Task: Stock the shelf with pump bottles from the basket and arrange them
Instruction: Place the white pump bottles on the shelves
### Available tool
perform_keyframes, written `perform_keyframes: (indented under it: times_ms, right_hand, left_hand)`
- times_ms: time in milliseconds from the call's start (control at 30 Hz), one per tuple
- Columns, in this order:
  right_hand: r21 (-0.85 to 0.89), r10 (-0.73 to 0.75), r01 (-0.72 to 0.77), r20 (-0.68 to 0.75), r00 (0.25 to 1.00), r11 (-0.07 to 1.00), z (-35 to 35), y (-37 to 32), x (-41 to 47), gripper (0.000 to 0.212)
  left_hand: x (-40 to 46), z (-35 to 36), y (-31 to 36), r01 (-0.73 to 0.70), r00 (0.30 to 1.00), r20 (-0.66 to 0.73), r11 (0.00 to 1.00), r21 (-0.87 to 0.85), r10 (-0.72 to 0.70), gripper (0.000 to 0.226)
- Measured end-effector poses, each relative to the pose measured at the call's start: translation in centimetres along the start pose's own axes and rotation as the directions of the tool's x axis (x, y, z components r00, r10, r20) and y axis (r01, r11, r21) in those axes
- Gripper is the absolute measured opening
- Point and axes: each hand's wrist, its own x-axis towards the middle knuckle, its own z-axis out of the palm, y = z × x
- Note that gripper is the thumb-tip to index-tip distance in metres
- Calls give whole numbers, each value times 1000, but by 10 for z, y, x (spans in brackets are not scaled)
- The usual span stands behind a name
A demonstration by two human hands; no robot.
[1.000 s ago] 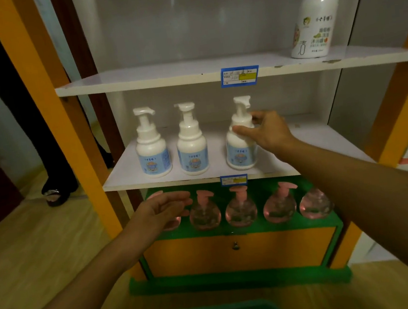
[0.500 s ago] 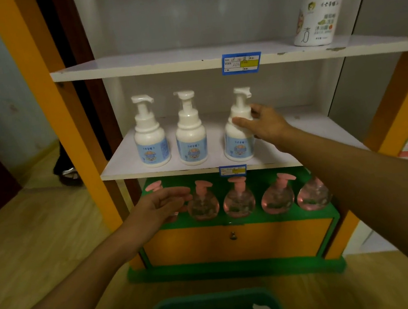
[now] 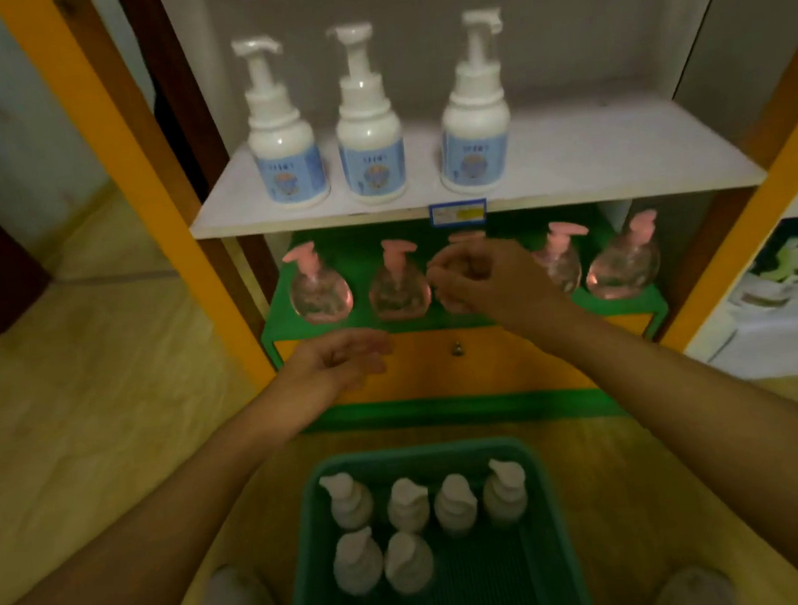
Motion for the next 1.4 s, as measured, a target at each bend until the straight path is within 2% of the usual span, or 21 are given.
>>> perform_keyframes:
  times_ms: [100,233,267,300,333,400,467,600,767,867,1033,1167,1233,1333,1400]
  right_hand:
    - [37,89,-93,104,991,995,42,40,-26,9]
    - [10,259,-274,293,920,962,98,97,-67,22]
    - [-37,278,-282,340,898,959,108,110,-77,25]
    - [-106,306,-287,384,871,952,117,125,-87,27]
    - [-189,348,-294,430,833,937,125,138,-97,30]
    - [-327,408,-271,497,766,905,143,163,-115,38]
    - [-407,432,-231,517,739,884,160,179,-129,42]
    - [-506,490,-211,518,702,837,189,187,-140,49]
    - [-517,502,-259,411,761,816,208,193,-143,51]
    - [-531,486,-240,391,782,813,208,195,-144,46]
    - [-487,438,-233,364,822,842,200,191,-148,39]
    - [-392,427,-299,296,854,870,183,178,-151,34]
    - [-315,370,-282,270,889,906,167,163,-148,31]
    - [-215,292,-236,282,914,948,134,137,-137,20]
    - [-173,264,-225,247,933,959,109,121,-127,14]
  left_hand:
    - [-11,3,-47,38,997,57,997,64,-42,25]
    - [-26,2,-116,171,972,136,972,163,-193,24]
    - [-30,2,-134,211,954,163,948,237,-253,25]
    - [-31,3,-146,226,929,206,913,341,-308,38]
    - [-34,3,-163,248,892,233,849,466,-388,56]
    - [-41,6,-192,233,838,251,734,638,-484,66]
    - [-47,13,-216,192,837,260,705,683,-481,67]
    - [-51,36,-237,237,879,165,709,664,-448,67]
    - [-48,49,-254,207,936,57,674,709,-347,60]
    - [-47,47,-255,210,944,38,687,696,-327,57]
    - [-50,37,-245,145,957,61,649,747,-284,50]
    - [-55,21,-218,97,968,93,693,715,-232,53]
    - [-49,12,-195,57,967,144,727,684,-211,52]
    - [-37,3,-149,35,952,233,824,566,-201,44]
    - [-31,2,-118,42,961,222,883,467,-163,39]
